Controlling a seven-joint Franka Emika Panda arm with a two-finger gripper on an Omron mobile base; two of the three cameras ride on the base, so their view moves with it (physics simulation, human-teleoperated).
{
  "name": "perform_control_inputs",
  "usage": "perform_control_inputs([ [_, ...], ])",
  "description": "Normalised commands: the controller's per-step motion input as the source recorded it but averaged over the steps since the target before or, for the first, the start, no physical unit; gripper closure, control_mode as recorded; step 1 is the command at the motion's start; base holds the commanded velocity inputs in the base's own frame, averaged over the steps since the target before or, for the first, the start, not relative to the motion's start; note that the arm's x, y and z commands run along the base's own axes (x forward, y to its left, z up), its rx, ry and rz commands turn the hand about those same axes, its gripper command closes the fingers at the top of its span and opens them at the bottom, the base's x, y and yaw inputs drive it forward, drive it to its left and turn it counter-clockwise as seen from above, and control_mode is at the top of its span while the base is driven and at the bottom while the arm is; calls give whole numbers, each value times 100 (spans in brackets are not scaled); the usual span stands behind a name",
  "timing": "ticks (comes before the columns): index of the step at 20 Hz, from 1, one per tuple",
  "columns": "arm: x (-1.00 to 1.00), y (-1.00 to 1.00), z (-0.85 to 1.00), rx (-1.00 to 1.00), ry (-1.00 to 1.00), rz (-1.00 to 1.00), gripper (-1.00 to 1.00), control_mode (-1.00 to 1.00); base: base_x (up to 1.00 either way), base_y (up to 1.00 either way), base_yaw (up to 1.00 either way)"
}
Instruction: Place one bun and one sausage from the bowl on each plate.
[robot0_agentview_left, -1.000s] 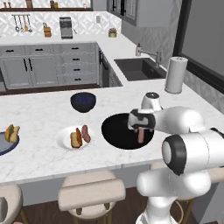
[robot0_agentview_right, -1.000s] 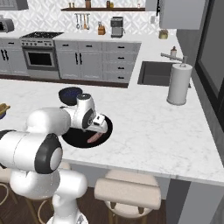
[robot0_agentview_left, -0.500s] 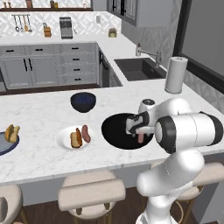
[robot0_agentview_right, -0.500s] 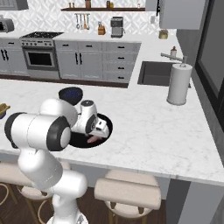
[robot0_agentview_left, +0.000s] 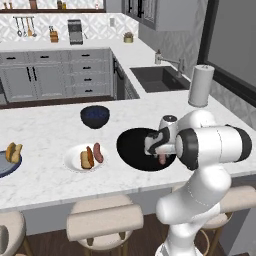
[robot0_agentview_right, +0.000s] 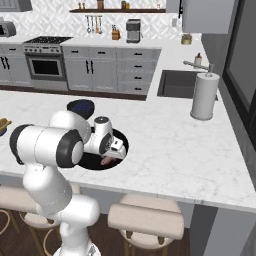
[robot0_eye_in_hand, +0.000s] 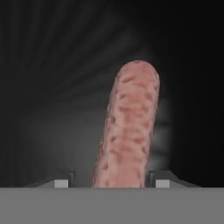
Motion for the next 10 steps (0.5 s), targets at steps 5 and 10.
perform_control_inputs([
  [5,0,-1,15,0,1,0,100,-100,0,0,0],
  [10,-50,4,70,0,0,1,100,-100,0,0,0],
])
